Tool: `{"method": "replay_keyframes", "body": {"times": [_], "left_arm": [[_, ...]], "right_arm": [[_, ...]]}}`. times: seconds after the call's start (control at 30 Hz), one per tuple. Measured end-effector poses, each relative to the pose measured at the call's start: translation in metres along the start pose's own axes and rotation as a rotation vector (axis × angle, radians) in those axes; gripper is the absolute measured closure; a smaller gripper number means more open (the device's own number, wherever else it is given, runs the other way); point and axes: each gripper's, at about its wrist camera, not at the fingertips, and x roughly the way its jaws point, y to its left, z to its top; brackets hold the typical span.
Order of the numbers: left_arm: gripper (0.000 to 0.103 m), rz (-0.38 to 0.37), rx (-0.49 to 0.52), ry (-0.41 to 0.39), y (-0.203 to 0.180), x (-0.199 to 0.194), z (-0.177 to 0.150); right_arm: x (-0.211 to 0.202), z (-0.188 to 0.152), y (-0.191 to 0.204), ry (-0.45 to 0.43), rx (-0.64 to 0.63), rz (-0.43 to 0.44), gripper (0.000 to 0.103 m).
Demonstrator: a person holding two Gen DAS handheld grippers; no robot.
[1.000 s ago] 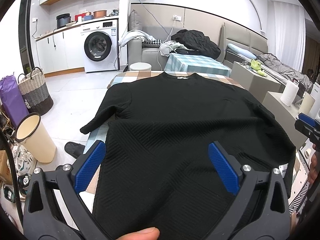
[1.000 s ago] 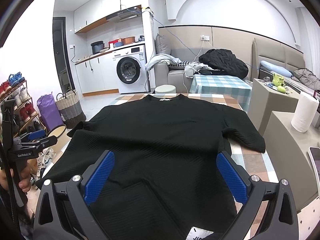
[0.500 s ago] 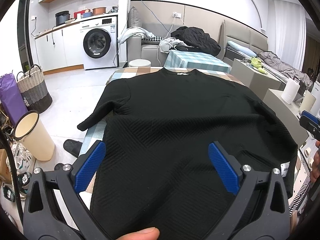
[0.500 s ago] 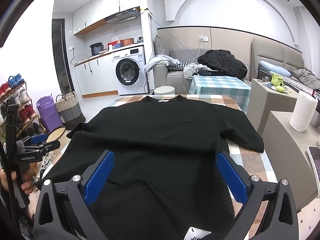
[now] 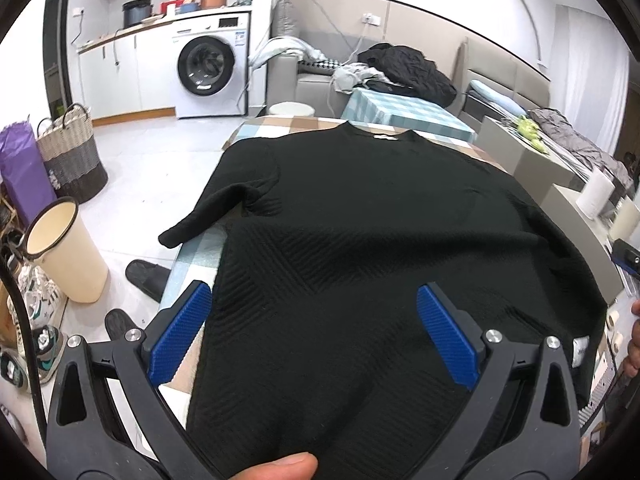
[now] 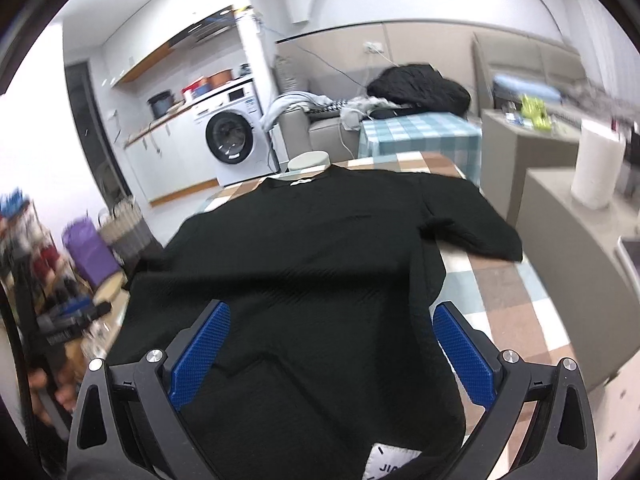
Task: Fold small clothes
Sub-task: 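Grasp the sweater sleeve nearest the right tool with the right tool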
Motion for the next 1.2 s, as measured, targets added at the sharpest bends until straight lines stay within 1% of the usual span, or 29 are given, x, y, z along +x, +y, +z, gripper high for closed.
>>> {"method": "replay_keyframes", "body": {"times": [0.03, 0.17, 0.23, 0.3, 0.33, 0.37, 0.43, 0.5, 0.6, 0.63, 0.73, 0.8, 0.83, 0.97, 1.03, 1.1, 1.2], "left_arm": [[0.001, 0.002, -0.016, 0.002, 0.005, 0.003, 0.003], [0.002, 0.019, -0.045, 0.001, 0.020, 0.016, 0.015], [0.006, 0.029, -0.047, -0.003, 0.026, 0.022, 0.022], [0.014, 0.023, -0.044, -0.002, 0.030, 0.026, 0.028], [0.015, 0.021, -0.042, 0.001, 0.032, 0.031, 0.033], [0.015, 0.025, -0.041, 0.001, 0.033, 0.033, 0.036], [0.016, 0.030, -0.046, -0.001, 0.038, 0.042, 0.044], [0.016, 0.029, -0.055, 0.008, 0.041, 0.050, 0.050], [0.016, 0.025, -0.064, 0.020, 0.044, 0.064, 0.061], [0.016, 0.025, -0.064, 0.025, 0.045, 0.070, 0.064], [0.016, 0.021, -0.060, 0.040, 0.045, 0.085, 0.072], [0.016, 0.023, -0.053, 0.049, 0.040, 0.092, 0.069], [0.016, 0.022, -0.051, 0.056, 0.040, 0.097, 0.071], [0.016, 0.021, -0.045, 0.073, 0.037, 0.110, 0.073], [0.016, 0.025, -0.046, 0.083, 0.037, 0.117, 0.074], [0.016, 0.031, -0.046, 0.088, 0.037, 0.122, 0.075], [0.016, 0.039, -0.051, 0.094, 0.039, 0.129, 0.073]], "right_arm": [[0.003, 0.005, -0.006, 0.021, 0.031, 0.010, 0.000], [0.010, 0.018, -0.025, 0.023, 0.097, 0.019, 0.004], [0.012, 0.024, -0.040, 0.022, 0.157, 0.024, 0.008], [0.016, 0.030, -0.053, 0.029, 0.199, 0.007, 0.014], [0.018, 0.033, -0.062, 0.036, 0.224, -0.006, 0.016], [0.022, 0.035, -0.069, 0.045, 0.248, -0.014, 0.018], [0.032, 0.040, -0.087, 0.065, 0.321, -0.026, 0.018], [0.040, 0.042, -0.104, 0.076, 0.381, -0.067, 0.018], [0.052, 0.045, -0.127, 0.096, 0.479, -0.070, 0.025], [0.057, 0.047, -0.136, 0.100, 0.520, -0.074, 0.026], [0.069, 0.053, -0.158, 0.095, 0.588, -0.091, 0.026], [0.078, 0.056, -0.173, 0.105, 0.646, -0.084, 0.029], [0.083, 0.057, -0.178, 0.103, 0.666, -0.082, 0.029], [0.103, 0.062, -0.199, 0.116, 0.728, -0.120, 0.030], [0.107, 0.063, -0.208, 0.116, 0.760, -0.127, 0.032], [0.106, 0.065, -0.215, 0.107, 0.764, -0.171, 0.034], [0.107, 0.065, -0.223, 0.113, 0.773, -0.194, 0.034]]}}
